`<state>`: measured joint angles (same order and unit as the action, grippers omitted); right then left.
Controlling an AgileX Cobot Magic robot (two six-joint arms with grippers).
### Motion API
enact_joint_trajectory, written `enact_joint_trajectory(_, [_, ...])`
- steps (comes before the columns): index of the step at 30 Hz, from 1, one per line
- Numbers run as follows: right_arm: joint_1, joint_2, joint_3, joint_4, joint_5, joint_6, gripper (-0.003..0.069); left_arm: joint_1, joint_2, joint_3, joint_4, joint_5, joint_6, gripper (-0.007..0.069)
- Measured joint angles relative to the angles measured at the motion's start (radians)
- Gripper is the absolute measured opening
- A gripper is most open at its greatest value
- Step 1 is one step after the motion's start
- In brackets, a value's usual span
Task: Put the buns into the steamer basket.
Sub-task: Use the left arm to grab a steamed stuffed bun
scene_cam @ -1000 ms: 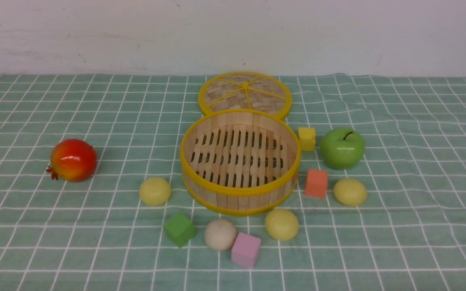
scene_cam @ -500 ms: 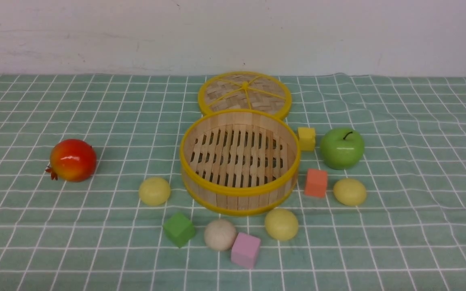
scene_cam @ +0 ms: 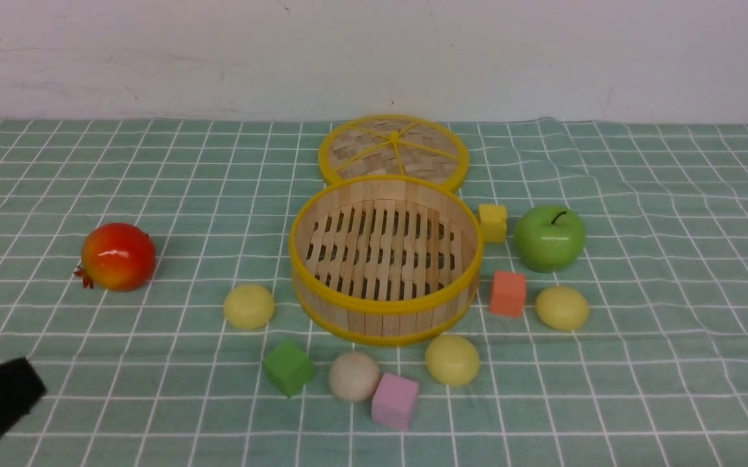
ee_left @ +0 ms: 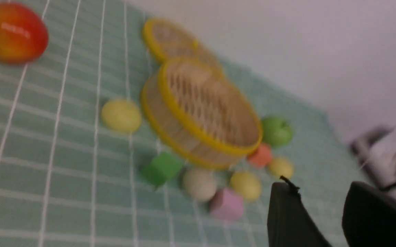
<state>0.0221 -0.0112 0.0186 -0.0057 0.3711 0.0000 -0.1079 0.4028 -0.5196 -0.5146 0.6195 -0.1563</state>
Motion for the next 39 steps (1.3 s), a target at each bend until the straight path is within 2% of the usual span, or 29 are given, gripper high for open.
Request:
enact_joint_trajectory(4, [0.0, 0.0, 0.0, 0.0, 0.0, 0.0, 0.024, -0.001, 0.353, -0.186, 0.156, 0.264, 0.047, 0.0238])
enact_joint_trajectory(5, [0.0, 0.0, 0.0, 0.0, 0.0, 0.0, 0.024, -0.001, 0.369, -0.193, 0.17, 0.27, 0.047, 0.0238])
enact_joint_trajectory(6, [0.0, 0.0, 0.0, 0.0, 0.0, 0.0, 0.024, -0.001, 0.51, -0.252, 0.217, 0.302, 0.051, 0.0238])
enact_joint_trajectory(7, [0.0, 0.0, 0.0, 0.0, 0.0, 0.0, 0.024, -0.001, 0.51, -0.252, 0.222, 0.303, 0.052, 0.0238])
enact_joint_trajectory(10, [0.0, 0.0, 0.0, 0.0, 0.0, 0.0, 0.024, -0.004, 0.78, -0.369, 0.238, 0.318, 0.069, 0.0238])
enact_joint_trajectory(14, [0.0, 0.0, 0.0, 0.0, 0.0, 0.0, 0.024, -0.071, 0.975, -0.491, 0.247, 0.329, 0.095, 0.0225])
enact_joint_trajectory(17, [0.0, 0.0, 0.0, 0.0, 0.0, 0.0, 0.024, -0.218, 1.152, -0.662, 0.351, 0.36, 0.1, 0.0154])
enact_joint_trajectory(19, [0.0, 0.0, 0.0, 0.0, 0.0, 0.0, 0.024, -0.26, 1.238, -0.764, 0.422, 0.398, 0.084, 0.0104])
enact_joint_trajectory(25, [0.0, 0.0, 0.0, 0.0, 0.0, 0.0, 0.024, -0.242, 1.478, -1.035, 0.515, 0.499, 0.046, 0.0013])
enact_joint_trajectory(30, [0.0, 0.0, 0.0, 0.0, 0.0, 0.0, 0.024, -0.206, 1.569, -1.113, 0.515, 0.492, 0.046, 0.0021])
enact_joint_trajectory(34, [0.0, 0.0, 0.0, 0.0, 0.0, 0.0, 0.024, -0.182, 1.583, -1.122, 0.491, 0.467, 0.069, 0.0069])
enact_joint_trajectory(35, [0.0, 0.0, 0.0, 0.0, 0.0, 0.0, 0.024, -0.168, 1.583, -1.124, 0.477, 0.442, 0.084, 0.0112])
enact_joint_trajectory(36, [0.0, 0.0, 0.0, 0.0, 0.0, 0.0, 0.024, -0.166, 1.583, -1.124, 0.475, 0.439, 0.085, 0.0117])
enact_joint_trajectory(39, [0.0, 0.0, 0.0, 0.0, 0.0, 0.0, 0.024, -0.149, 1.59, -1.125, 0.443, 0.403, 0.096, 0.0199])
